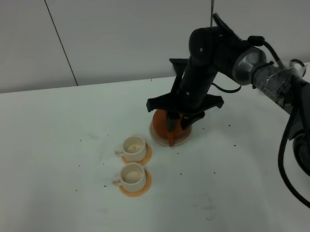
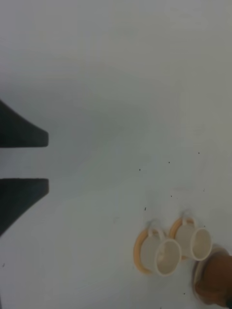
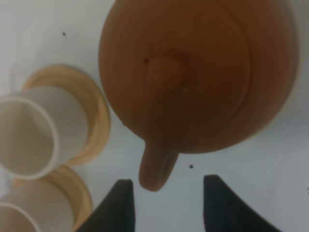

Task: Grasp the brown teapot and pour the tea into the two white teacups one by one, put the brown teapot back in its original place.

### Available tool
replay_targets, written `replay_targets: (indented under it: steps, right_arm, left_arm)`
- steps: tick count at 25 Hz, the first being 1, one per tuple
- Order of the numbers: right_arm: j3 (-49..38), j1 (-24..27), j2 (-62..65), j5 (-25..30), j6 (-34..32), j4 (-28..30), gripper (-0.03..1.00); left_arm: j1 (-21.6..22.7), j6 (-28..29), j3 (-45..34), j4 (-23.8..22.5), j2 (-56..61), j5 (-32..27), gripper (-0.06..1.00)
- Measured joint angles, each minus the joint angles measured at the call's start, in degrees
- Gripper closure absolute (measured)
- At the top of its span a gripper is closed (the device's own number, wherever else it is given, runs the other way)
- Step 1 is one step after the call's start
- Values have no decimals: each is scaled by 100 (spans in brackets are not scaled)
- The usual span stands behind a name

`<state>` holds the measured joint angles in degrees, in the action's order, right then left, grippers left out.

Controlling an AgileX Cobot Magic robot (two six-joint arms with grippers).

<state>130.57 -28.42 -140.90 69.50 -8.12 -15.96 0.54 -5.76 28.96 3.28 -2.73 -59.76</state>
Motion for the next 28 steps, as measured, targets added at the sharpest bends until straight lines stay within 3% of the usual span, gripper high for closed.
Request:
replay_targets:
  steps: [28]
  right_arm:
    - [0, -107, -187, 0, 225, 87, 60]
  left_arm:
    - [0, 0, 0, 0, 0, 0, 71]
